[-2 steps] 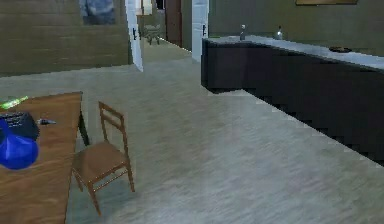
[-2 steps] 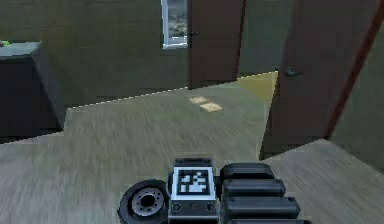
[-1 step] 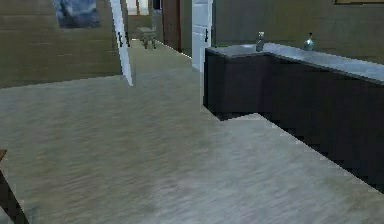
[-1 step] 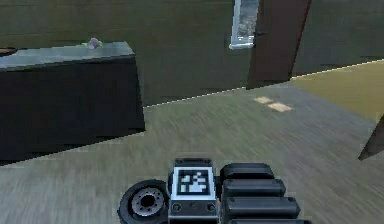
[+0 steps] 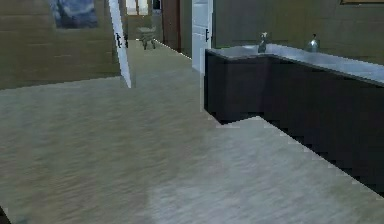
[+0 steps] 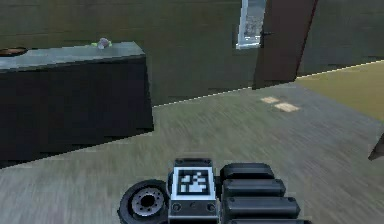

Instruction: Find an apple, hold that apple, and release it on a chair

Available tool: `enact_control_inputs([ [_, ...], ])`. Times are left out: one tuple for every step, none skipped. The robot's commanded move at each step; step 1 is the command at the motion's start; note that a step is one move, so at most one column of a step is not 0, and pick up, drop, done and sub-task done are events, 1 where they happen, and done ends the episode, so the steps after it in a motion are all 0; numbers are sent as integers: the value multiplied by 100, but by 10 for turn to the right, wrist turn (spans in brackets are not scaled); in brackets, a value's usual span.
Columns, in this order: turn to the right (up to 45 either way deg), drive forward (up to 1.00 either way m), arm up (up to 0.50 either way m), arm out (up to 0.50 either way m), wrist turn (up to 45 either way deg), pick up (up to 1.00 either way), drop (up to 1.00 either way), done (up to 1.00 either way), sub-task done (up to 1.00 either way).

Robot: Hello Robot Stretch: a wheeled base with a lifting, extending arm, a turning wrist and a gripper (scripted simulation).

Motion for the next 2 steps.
enact_control_inputs([
  [-30, 0, 0, 0, 0, 0, 0, 0, 0],
  [-300, 0, 0, 0, 0, 0, 0, 0, 0],
])
